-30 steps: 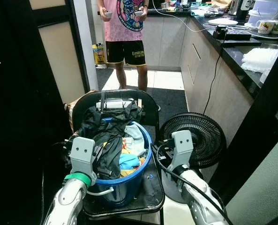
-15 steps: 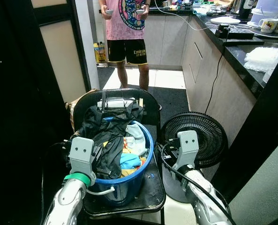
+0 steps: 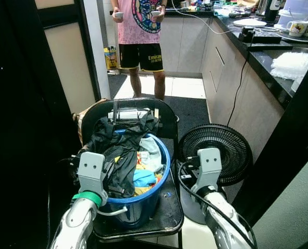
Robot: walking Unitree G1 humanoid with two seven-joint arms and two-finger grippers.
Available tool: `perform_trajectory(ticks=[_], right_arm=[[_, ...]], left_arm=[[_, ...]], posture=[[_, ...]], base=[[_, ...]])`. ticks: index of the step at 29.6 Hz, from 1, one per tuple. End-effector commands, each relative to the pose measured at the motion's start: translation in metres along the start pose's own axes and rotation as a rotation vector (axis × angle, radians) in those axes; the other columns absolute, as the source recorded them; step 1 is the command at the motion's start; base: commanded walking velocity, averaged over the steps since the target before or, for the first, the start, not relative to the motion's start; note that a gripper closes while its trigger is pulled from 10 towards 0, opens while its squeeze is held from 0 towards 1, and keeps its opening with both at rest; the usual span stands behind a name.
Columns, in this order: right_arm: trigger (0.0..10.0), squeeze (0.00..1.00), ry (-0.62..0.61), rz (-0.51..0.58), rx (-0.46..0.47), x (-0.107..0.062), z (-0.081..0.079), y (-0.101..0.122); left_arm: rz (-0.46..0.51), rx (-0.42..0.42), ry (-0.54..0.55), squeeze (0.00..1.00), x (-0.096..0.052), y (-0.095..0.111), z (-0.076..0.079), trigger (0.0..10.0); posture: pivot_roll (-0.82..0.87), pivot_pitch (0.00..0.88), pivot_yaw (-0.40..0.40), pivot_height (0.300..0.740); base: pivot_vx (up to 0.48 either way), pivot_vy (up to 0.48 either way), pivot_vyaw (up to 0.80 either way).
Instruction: Clothes washing
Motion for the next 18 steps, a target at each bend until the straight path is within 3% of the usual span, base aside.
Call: perform_trajectory(ticks=[1, 4, 7, 10, 18], right_arm=[[10.0, 0.00, -0.041, -0.018, 0.008, -0.004, 0.008, -0.008], [10.0, 0.00, -0.063, -0.024, 0.018, -0.005, 0.014, -0.011], [10.0, 0.00, 0.142, -0.125, -0.008, -0.012, -0.008, -0.031], [10.0, 0.00, 0.195, -0.155, -0.003, -0.014, -0.017, -0.037], [10.0, 0.00, 0.151, -0.165, -0.034, -0.010, -0.017, -0.041]], left_arm=[[-0.014, 0.001, 0.007, 0.00, -0.002, -0.006, -0.001, 10.0], [-0.015, 0.000, 0.006, 0.00, -0.002, -0.006, -0.001, 10.0], [-0.024, 0.003, -0.006, 0.00, -0.004, -0.008, 0.000, 10.0], [-0.027, 0.003, -0.007, 0.00, -0.004, -0.009, 0.000, 10.0], [-0.031, 0.000, 0.005, 0.00, -0.006, -0.010, -0.003, 10.0]], posture=[[-0.03, 0.015, 0.075, 0.740], [-0.03, 0.007, 0.079, 0.740], [-0.03, 0.002, 0.083, 0.740], [-0.03, 0.000, 0.080, 0.740], [-0.02, 0.000, 0.071, 0.740]], base=[[0.000, 0.000, 0.00], [0.000, 0.000, 0.00], [0.000, 0.000, 0.00], [0.000, 0.000, 0.00], [0.000, 0.000, 0.00]])
Point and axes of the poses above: a point about 5 cm out from each wrist's last joint towards the gripper, its own x axis pointing out of the wrist towards the gripper, its own y axis along the axis of the wrist's last joint, z = x × y, the point moved 4 cm from there along x, pointing out of the wrist towards the gripper, and after that the axes turned 2 degrees about x, right-handed, at the moved point
